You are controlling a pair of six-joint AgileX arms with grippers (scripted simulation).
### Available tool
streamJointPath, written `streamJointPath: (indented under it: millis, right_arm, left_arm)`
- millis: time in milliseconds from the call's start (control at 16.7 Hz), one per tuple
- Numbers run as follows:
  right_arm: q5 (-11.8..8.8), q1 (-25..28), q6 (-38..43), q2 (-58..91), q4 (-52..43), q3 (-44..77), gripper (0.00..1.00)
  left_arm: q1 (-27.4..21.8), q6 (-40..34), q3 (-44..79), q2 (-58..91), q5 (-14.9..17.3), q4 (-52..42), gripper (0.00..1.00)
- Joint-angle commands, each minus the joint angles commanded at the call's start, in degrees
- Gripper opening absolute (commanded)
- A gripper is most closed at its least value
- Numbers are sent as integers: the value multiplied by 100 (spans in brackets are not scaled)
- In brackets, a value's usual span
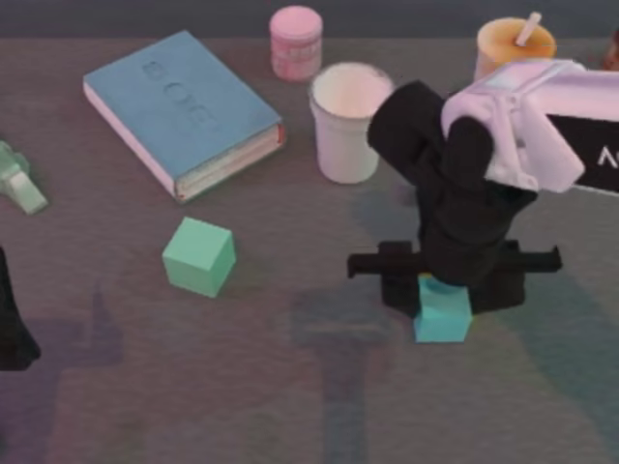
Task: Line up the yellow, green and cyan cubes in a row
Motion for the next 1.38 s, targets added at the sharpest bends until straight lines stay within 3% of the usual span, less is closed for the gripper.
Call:
streamJointPath:
  millis: [240,540,1320,1380]
  right_arm:
    - [12,18,26,250,769,-513,0]
    - [15,23,30,283,838,-570,0]
    - [15,23,30,283,838,-570,98]
    - [15,23,30,283,838,-570,100]
  left_arm:
    - [0,0,0,0,0,0,100]
    - [0,0,0,0,0,0,100]
    - [0,0,0,0,0,0,100]
    - [0,0,0,0,0,0,100]
